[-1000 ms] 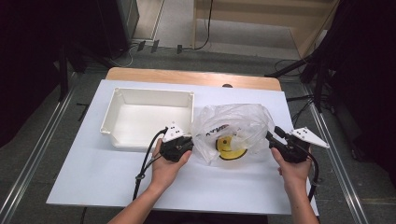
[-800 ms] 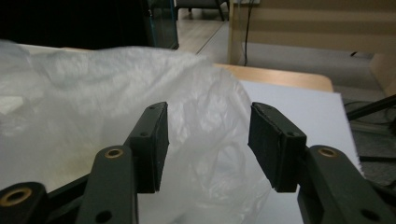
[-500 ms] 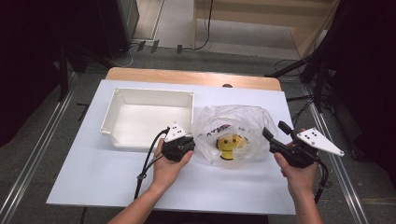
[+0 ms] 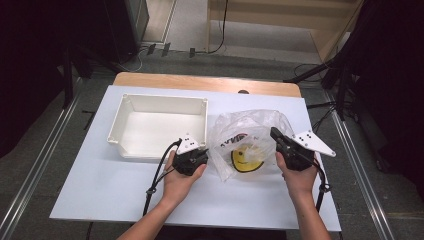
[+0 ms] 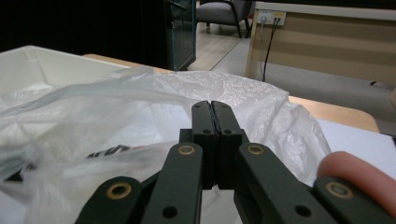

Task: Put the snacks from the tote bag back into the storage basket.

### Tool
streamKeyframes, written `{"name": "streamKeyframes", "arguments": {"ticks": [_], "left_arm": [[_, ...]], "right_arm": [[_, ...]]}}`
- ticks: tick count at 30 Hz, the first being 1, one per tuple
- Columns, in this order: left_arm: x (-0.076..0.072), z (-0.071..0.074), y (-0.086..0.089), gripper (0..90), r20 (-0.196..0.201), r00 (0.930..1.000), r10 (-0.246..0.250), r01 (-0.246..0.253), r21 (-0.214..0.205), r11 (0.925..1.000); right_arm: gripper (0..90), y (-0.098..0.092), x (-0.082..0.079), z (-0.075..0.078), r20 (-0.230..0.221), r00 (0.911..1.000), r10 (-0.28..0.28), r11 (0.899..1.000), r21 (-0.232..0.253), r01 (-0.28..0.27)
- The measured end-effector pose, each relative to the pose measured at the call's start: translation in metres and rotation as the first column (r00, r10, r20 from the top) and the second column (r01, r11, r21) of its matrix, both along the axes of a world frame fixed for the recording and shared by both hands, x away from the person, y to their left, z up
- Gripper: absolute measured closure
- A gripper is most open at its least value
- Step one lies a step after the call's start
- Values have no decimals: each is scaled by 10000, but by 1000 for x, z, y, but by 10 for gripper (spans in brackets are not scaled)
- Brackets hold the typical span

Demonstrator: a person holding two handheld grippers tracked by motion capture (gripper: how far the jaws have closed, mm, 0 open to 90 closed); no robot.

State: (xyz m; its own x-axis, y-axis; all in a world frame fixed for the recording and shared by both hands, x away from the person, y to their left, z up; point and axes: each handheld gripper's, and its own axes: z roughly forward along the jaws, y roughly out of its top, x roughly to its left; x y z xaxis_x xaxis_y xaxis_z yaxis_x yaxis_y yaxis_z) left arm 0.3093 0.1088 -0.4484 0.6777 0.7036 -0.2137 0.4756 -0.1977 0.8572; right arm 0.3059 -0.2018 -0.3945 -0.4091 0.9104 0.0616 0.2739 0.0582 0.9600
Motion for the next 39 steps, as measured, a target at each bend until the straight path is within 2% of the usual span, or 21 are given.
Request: {"name": "streamKeyframes", "arguments": {"ticks": [1,2,3,4,7,9,11,12,13,16,18,20,22,24,26,27,30,32,33,37,39], "left_arm": [[-1,-2,0,897,-50,10000,-33,33,50,10000],[-4,-7,-4,898,-111,9999,-121,125,346,9993],[-4,-7,-4,899,-111,9999,-121,125,346,9993],[-4,-10,-5,899,-155,9998,-149,157,503,9986],[-4,-19,-7,900,-509,9987,12,32,849,9964],[-3,-23,-7,900,-811,9966,146,-67,979,9952],[-2,-24,-5,900,-985,9950,150,-43,1077,9942],[-1,-25,-4,900,-1076,9939,223,-108,1059,9943],[-1,-25,-4,900,-1076,9939,223,-108,1059,9943],[1,-26,-3,900,-1254,9917,275,-137,1090,9939],[1,-27,-3,900,-1308,9910,279,-121,1199,9927],[1,-27,-3,900,-1386,9899,305,-134,1230,9923],[2,-27,-2,900,-1523,9875,396,-196,1305,9913],[2,-27,-2,900,-1611,9861,410,-209,1249,9919],[2,-27,-1,900,-1684,9852,311,-113,1173,9930],[2,-26,0,899,-1656,9859,239,-54,1113,9938],[-4,-20,0,796,-1141,9934,94,51,1268,9919],[-10,-15,1,680,-915,9957,-131,229,1072,9940],[-13,-11,1,680,-756,9968,-250,322,966,9948],[-26,7,5,542,-155,9980,-613,621,557,9965],[-30,14,6,502,126,9982,-579,574,363,9977]], "right_arm": [[900,0,6,-1,-91,10000,-5,9997,227,7],[900,1,16,-2,-208,9997,108,9990,431,-99],[900,1,16,-2,-208,9997,108,9990,431,-99],[900,3,23,-3,-333,9994,85,9989,453,-70],[900,12,50,-9,-881,9960,-171,9998,49,176],[900,14,56,-11,-944,9952,-267,9996,-53,263],[900,16,68,-16,-1405,9893,-391,9992,49,402],[900,14,80,-21,-1884,9804,-574,9980,148,613],[900,14,80,-21,-1884,9804,-574,9980,148,613],[900,8,97,-34,-2591,9607,-997,9945,55,1047],[900,2,108,-48,-3175,9373,-1440,9896,-431,1374],[900,-4,115,-65,-3778,9064,-1892,9812,-1082,1597],[900,-11,115,-77,-3925,8886,-2372,9692,-1581,1889],[900,-13,114,-79,-3967,8861,-2398,9695,-1462,1969],[837,-17,109,-78,-3847,8946,-2272,9730,-1274,1923],[763,-20,105,-74,-3576,9089,-2145,9764,-1035,1896],[596,-27,92,-56,-3098,9322,-1872,9810,-99,1937],[471,-31,71,-33,-2466,9616,-1204,9864,791,1438],[471,-31,71,-33,-2466,9616,-1204,9864,791,1438],[375,-28,37,-8,-1480,9871,-604,9940,818,731],[361,-25,19,-1,-1087,9935,-330,9971,649,402]]}}
